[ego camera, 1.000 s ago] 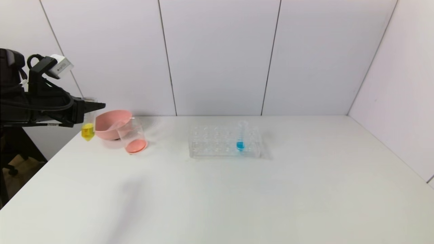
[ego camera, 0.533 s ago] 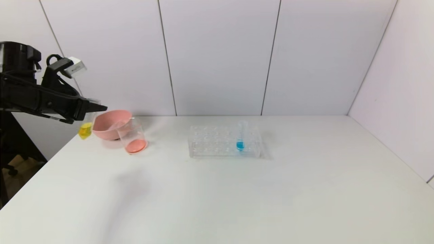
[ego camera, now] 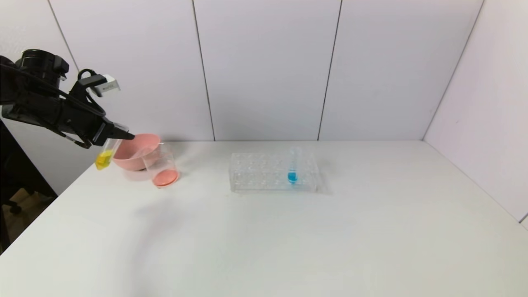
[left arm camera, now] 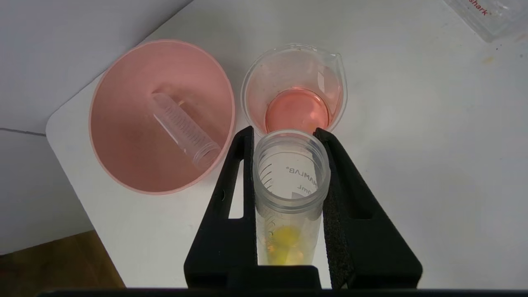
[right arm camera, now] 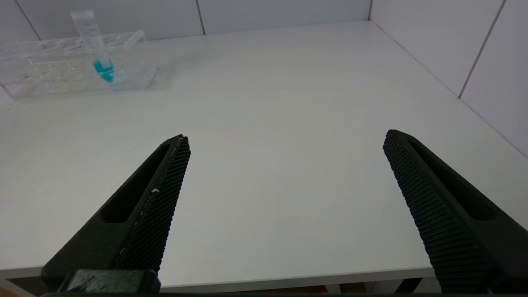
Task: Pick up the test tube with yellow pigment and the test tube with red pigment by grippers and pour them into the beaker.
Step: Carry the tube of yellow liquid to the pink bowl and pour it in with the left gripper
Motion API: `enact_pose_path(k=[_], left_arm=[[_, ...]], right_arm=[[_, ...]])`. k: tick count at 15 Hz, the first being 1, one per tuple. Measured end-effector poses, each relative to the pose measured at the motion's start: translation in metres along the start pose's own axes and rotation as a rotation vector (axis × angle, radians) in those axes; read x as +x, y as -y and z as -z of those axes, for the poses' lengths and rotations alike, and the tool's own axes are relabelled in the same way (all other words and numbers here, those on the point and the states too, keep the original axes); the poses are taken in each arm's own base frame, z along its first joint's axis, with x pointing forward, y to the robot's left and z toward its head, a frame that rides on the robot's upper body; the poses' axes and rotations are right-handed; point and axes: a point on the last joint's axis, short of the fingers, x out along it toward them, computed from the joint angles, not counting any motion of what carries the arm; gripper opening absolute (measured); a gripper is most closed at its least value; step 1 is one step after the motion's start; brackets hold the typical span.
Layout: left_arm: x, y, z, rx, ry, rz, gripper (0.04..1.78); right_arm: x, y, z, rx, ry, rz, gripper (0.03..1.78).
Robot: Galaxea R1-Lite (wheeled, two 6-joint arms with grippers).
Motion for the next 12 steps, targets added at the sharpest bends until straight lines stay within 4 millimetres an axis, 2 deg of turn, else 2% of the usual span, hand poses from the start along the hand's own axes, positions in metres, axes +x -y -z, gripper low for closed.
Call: enact_pose_path(k=[3, 7, 12], left_arm=[[0.0, -0.002, -0.005, 0.041, -0.051, 0.042, 0.46], [0.017, -0.003, -0.005, 0.163, -0.108, 0.045, 0.46], [0.031, 0.002, -0.008, 0.342, -0.279, -0.06, 0.46]], right_arm=[[0.0, 0.0, 0.0, 0.0, 0.0, 0.0, 1.71], [0.0, 0.0, 0.0, 0.0, 0.0, 0.0, 1.71], [0.0, 0.0, 0.0, 0.0, 0.0, 0.0, 1.71]])
